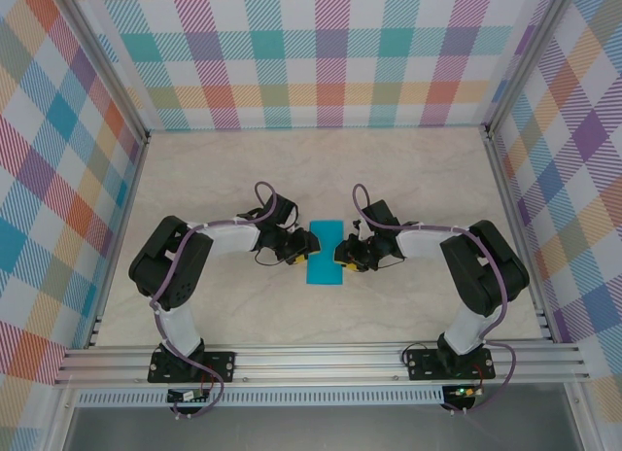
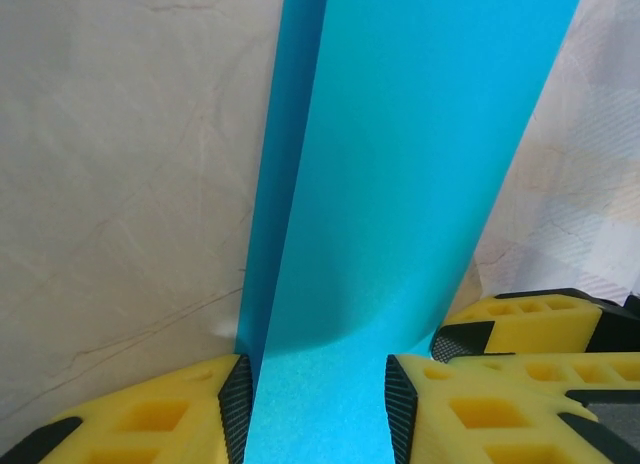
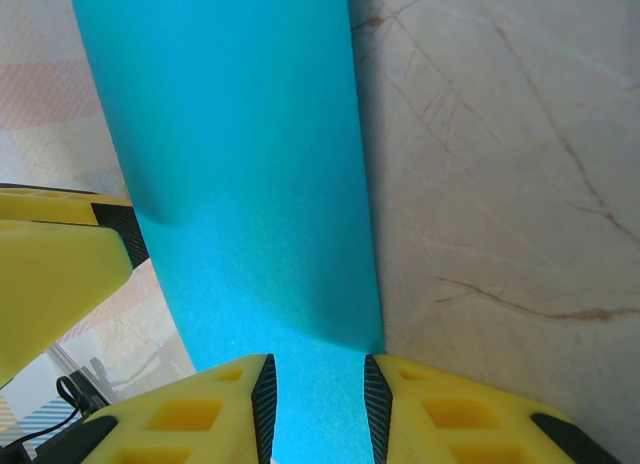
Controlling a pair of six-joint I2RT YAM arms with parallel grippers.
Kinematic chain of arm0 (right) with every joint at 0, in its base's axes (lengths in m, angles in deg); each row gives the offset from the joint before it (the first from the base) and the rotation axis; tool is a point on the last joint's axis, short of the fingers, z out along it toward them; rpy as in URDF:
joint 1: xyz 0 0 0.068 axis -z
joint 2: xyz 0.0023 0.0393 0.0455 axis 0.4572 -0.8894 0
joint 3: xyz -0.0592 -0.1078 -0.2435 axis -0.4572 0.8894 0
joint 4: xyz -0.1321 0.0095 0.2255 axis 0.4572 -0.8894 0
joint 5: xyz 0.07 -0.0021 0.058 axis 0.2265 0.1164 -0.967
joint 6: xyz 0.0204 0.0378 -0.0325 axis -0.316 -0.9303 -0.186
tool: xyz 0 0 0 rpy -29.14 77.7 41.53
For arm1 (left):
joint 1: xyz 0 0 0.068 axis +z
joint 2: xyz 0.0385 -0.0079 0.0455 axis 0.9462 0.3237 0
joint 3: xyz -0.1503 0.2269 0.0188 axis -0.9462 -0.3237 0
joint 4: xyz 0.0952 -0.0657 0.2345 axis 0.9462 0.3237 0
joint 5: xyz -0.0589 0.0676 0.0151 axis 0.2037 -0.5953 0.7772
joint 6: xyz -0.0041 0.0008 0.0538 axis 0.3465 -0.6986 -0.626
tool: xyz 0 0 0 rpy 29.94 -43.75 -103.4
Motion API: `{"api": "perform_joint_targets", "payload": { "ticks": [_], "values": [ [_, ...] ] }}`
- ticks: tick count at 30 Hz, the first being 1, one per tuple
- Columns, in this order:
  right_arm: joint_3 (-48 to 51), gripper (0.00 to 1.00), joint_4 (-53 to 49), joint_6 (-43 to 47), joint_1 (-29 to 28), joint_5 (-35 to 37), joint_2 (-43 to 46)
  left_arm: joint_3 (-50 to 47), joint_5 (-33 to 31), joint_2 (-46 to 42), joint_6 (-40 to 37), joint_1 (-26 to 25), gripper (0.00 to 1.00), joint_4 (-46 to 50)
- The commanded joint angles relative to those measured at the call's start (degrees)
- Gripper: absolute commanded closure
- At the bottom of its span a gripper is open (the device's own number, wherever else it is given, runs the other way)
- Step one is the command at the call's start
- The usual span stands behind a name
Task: Fold a paper plane with a square sheet of paper (pick it up from the middle)
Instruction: Fold the triangle a second time at the center of the table.
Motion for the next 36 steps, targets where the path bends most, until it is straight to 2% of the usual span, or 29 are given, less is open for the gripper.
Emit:
{"api": "perform_joint_targets", "payload": {
  "ticks": [1,24,31,36],
  "values": [
    [1.4,0.68,-1.4,-0.8,0.3,0.7,0.2,1.1,1.5,0.4,-0.2,-0.6,0.58,-0.8],
    [0.4,0.67,-1.9,-0.3,0.6,0.0,0.8,-0.6,2.0,-2.8,2.8,-0.5,0.61,-5.8],
    [0.2,0.66,-2.0,0.0,0.6,-0.2,1.2,-0.9,2.4,-1.8,2.4,0.7,0.56,-10.0],
    [0.2,0.66,-1.9,0.0,0.6,-0.4,1.3,1.4,5.4,1.4,0.4,1.1,0.53,-12.7]
  ]
}}
